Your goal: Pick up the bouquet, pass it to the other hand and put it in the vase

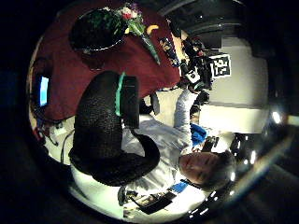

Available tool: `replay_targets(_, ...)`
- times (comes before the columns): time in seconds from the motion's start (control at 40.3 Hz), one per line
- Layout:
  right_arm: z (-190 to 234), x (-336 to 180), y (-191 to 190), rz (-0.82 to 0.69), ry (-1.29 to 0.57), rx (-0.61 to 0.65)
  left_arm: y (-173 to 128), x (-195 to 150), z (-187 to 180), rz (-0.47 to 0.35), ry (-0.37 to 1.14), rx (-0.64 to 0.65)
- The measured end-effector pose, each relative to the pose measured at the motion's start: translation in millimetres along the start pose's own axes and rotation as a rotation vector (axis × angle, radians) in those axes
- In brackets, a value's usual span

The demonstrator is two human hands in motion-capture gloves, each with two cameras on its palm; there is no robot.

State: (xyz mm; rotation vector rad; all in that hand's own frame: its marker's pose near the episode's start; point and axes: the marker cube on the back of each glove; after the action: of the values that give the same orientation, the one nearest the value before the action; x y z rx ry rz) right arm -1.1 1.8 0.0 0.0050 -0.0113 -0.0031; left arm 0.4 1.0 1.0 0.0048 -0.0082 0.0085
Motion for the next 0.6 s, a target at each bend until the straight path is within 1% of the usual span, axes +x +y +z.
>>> replay_targets(0.124,0,2,4,0.012,0.001,0.022,1,0,5,-0.004,-0.019,0.013)
replay_targets(0.223,-2,3,6,0.026,0.027,0.004,2,3,7,-0.004,-0.029,0.031)
replay_targets(0.323,-7,0,6,0.043,0.064,-0.023,1,4,7,-0.01,-0.064,0.079)
replay_targets(0.447,-15,-7,3,0.064,0.12,-0.022,-2,10,5,-0.011,-0.09,0.137)
replay_targets(0.496,-18,-9,2,0.076,0.146,-0.035,-4,15,2,0.002,-0.095,0.147)
replay_targets(0.595,-26,-12,-3,0.102,0.183,-0.063,-7,32,-4,0.053,-0.097,0.18)
